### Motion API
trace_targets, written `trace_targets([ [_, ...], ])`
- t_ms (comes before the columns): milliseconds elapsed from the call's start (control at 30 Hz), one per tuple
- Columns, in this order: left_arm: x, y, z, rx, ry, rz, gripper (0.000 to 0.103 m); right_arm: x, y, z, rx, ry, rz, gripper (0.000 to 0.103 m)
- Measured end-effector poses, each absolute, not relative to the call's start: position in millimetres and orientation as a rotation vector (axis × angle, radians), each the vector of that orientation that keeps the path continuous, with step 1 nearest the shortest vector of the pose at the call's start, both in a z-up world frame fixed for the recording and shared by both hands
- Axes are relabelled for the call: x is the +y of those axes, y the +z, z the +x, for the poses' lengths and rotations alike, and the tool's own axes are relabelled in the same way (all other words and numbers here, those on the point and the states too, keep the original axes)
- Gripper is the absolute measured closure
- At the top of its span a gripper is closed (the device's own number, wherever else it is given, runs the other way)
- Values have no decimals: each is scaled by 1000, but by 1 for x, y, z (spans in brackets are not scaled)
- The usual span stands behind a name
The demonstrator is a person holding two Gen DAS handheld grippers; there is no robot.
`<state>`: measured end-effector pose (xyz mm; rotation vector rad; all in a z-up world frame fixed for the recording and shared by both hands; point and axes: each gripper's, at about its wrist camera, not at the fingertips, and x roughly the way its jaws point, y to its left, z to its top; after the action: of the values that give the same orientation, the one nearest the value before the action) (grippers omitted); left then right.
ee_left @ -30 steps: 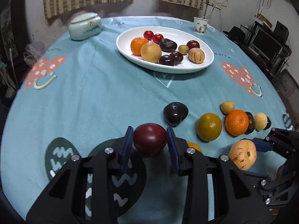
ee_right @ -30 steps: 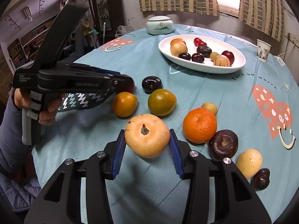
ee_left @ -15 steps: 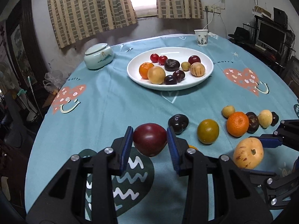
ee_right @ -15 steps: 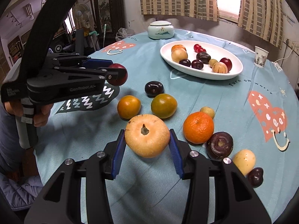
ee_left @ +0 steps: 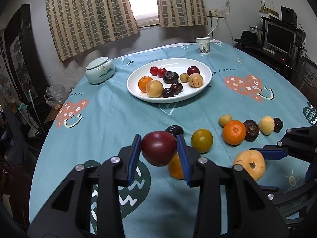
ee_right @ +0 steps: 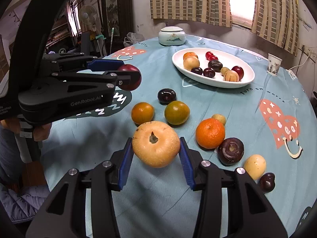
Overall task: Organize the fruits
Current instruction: 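Carry both fruits onto the white plate and open both tools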
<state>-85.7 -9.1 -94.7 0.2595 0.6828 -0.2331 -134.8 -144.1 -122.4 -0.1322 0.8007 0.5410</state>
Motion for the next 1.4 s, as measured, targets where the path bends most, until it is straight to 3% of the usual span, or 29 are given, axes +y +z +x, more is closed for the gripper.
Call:
trace_targets([
  [467, 0, -85, -76, 723, -309, 197, 66, -145, -125, -133, 822, 538, -153, 57],
  [800, -35, -49, 64, 777, -319, 84, 66, -161, -62, -21, 690, 419, -147, 57],
  [1033, -52, -74, 155, 857, -243, 93, 63, -172, -79, 91, 726, 324, -103, 57],
  [1067, -53, -77, 161, 866, -240, 98, 62, -173, -83, 99, 734, 319, -108, 55],
  [1100, -53, -81, 166, 869, -232, 98, 52, -174, -88, 107, 752, 314, -111, 52],
  [1133, -52, -82, 168, 862, -226, 98, 46, -175, -92, 114, 760, 300, -109, 30],
  [1167, -51, -82, 168, 850, -223, 92, 43, -176, -94, 118, 748, 291, -114, 22],
  [1400, -29, -62, 132, 807, -259, 67, 42, -188, -79, 97, 717, 260, -126, 21],
])
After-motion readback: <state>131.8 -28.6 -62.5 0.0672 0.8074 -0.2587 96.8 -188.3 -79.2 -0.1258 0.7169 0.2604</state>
